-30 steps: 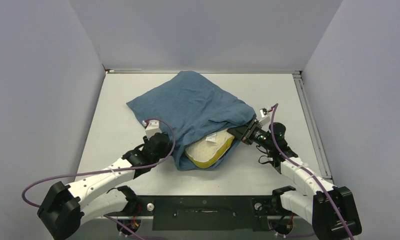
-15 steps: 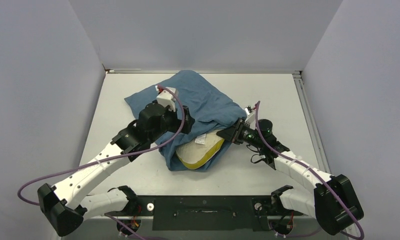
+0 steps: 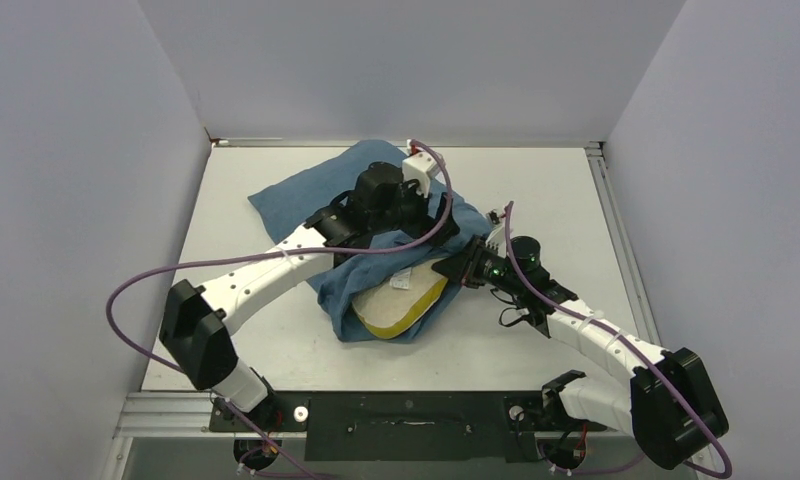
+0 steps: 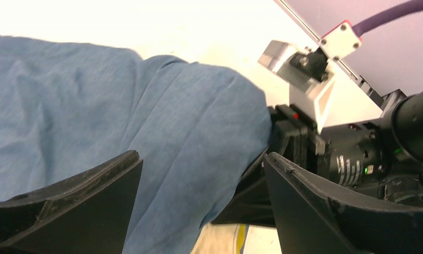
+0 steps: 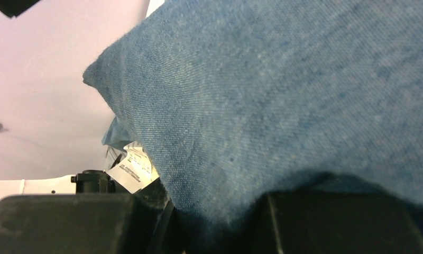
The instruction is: Remove the pillowcase from the pillow
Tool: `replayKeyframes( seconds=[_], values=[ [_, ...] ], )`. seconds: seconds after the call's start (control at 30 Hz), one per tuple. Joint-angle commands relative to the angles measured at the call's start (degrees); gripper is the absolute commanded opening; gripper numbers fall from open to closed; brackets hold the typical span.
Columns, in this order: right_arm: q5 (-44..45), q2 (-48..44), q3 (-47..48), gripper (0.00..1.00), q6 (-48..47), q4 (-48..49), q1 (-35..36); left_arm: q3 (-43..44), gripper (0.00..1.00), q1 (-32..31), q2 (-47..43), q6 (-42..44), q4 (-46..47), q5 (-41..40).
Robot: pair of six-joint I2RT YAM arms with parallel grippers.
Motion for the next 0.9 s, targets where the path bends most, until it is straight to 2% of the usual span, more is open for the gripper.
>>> replayKeyframes(
  seconds=[0.0,0.17,0.3,0.53,0.57,0.87],
  values=[
    [1.82,-1.95,3.5,0.05,-1.86,3.02,0.74,7.78,0.86,-1.01,6.43,2.34,3.63,5.29],
    [2.68,-3.14,3.86,0.05,-2.52,1.37,1.36,12.81,0.8,-1.2,13.53,3.52,2.64,5.84],
    [4.22,-3.92,4.43,0.05,-3.78,-0.97,1.89,15.58,0.65,-1.26,17.97,3.69,2.51,7.43],
    [5.0,-4.94,5.84,0.05,-6.76,-7.05,3.19,20.67,0.06,-0.41,22.26,3.64,4.59,6.18],
    [5.34,-5.36,5.96,0.05,-7.32,-8.32,3.43,21.51,0.02,-0.3,22.7,3.68,4.88,5.37],
    [7.11,-7.38,9.98,0.05,-9.35,-18.6,6.12,34.4,0.0,0.22,30.09,4.12,3.18,-6.87]
  ],
)
